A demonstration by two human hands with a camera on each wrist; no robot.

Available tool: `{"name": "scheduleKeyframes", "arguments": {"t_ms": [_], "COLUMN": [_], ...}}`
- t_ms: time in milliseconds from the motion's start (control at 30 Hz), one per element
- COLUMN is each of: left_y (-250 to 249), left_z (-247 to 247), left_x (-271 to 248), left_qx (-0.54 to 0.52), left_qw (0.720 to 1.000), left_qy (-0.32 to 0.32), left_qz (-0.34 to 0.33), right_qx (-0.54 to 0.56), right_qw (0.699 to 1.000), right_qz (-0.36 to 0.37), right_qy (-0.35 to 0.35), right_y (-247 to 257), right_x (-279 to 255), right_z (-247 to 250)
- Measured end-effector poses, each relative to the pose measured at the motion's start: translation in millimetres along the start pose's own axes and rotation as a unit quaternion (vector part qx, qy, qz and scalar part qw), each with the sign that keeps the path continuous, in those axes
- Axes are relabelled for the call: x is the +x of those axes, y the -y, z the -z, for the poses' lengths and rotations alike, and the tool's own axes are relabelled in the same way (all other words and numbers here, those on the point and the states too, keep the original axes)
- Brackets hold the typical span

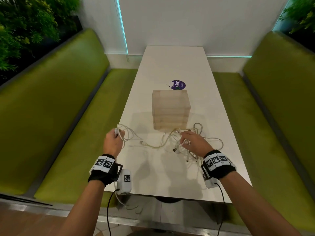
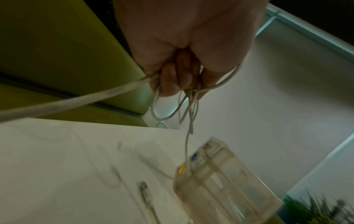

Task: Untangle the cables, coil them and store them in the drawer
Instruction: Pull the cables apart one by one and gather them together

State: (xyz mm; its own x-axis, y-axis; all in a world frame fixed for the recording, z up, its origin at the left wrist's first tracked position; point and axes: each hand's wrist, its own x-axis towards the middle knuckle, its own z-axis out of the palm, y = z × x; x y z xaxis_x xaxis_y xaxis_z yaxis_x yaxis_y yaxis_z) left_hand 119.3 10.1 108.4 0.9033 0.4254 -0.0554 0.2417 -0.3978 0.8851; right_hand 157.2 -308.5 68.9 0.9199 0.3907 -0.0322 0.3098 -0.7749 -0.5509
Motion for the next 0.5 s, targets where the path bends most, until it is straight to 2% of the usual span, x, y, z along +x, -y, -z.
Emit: {"name": "scheduleKeyframes", "arguments": {"t_ms": [100,200,267,333,400,500], "left_y": [-4,-7,-8,-10,-15,-25], "left_z": [-5,-6,-6,-7,-10,-15], "left_x": [-9,-18,-24,-31,-41,-59], "left_qx": [0.006,0.006,0.000,0.009,0.034,0.085], "left_qw": [0.999,0.997,0.995,0.988,0.972,0.934], "left_qy": [0.028,0.055,0.080,0.134,0.212,0.317], "left_qz": [-0.028,-0.053,-0.057,-0.072,-0.093,-0.141], "right_qx": [0.013,-0.003,-0.050,-0.063,-0.002,0.095], "right_qw": [0.996,0.991,0.988,0.992,0.997,0.983], "right_qz": [-0.013,-0.045,-0.054,-0.044,0.001,0.064], "right_qy": [0.087,0.124,0.136,0.099,0.073,0.145], "right_y": [16,32,45,59,79,113], "right_x": [1,-2,-4,-8,-14,-23], "right_z": [12,28,38,45,46,35]}}
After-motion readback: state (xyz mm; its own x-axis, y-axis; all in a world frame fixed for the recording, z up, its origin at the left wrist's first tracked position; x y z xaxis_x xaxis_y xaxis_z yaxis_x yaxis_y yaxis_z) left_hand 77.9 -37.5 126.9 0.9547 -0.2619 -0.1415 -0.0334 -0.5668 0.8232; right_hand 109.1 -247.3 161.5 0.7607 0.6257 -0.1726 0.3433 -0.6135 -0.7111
